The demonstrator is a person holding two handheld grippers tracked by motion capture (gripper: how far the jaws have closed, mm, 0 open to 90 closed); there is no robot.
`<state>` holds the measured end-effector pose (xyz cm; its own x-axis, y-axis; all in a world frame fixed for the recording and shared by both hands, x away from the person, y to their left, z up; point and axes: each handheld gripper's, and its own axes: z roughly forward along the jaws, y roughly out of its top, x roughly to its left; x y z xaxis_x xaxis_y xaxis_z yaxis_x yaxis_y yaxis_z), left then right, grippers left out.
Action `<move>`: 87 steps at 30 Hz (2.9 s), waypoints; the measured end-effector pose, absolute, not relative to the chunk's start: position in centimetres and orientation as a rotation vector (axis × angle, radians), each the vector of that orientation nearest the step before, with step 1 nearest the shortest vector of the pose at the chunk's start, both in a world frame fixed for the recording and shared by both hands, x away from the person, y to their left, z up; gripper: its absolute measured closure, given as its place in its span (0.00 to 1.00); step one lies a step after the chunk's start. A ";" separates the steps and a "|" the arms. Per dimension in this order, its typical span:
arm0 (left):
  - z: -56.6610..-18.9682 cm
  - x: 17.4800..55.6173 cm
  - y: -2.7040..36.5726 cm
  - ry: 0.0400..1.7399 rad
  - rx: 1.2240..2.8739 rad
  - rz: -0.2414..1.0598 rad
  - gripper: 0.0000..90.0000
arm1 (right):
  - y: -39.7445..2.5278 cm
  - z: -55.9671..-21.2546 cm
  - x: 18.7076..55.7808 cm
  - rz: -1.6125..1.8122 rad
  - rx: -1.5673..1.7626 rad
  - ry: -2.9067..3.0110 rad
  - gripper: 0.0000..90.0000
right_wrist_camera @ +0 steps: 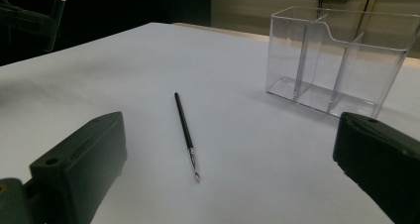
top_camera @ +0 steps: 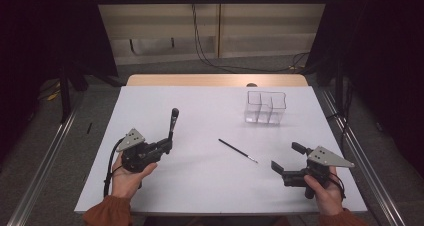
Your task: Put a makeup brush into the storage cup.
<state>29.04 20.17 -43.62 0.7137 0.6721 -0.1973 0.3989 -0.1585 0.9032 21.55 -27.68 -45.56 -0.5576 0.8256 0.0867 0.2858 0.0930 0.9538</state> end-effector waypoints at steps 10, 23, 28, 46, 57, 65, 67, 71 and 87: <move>-42.9 27.8 18.8 0.773 1.784 0.266 0.88 | -26.5 -44.9 21.8 1.554 1.093 1.851 0.04; -42.8 27.5 17.0 0.729 1.778 0.246 0.88 | -23.6 -43.8 22.7 1.636 0.977 1.955 0.01; -42.8 27.5 16.4 0.723 1.783 0.242 0.88 | -22.5 -43.2 23.2 1.673 0.945 1.973 0.00; -42.2 28.0 13.4 0.650 1.796 0.204 0.88 | -18.5 -41.9 25.3 1.746 0.869 2.054 0.02; -42.9 27.7 12.4 0.644 1.817 0.206 0.88 | -16.8 -41.9 25.8 1.733 0.846 2.103 0.01; -42.7 27.9 10.7 0.615 1.826 0.193 0.88 | -15.3 -40.9 26.8 1.733 0.803 2.102 0.08; -42.8 27.7 10.4 0.611 1.829 0.197 0.88 | -15.1 -41.0 27.0 1.742 0.804 2.098 0.13; -42.8 27.5 10.3 0.601 1.828 0.193 0.88 | -14.8 -41.2 27.3 1.770 0.814 2.105 0.21; -43.6 27.6 9.9 0.587 1.846 0.185 0.88 | -13.9 -41.2 28.2 1.829 0.803 2.124 0.64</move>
<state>27.59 9.88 -43.59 0.8632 0.4796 -0.1580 0.3030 -0.2418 0.9218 28.22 -13.93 -41.17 -0.8249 0.5364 0.1784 0.2561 0.0731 0.9639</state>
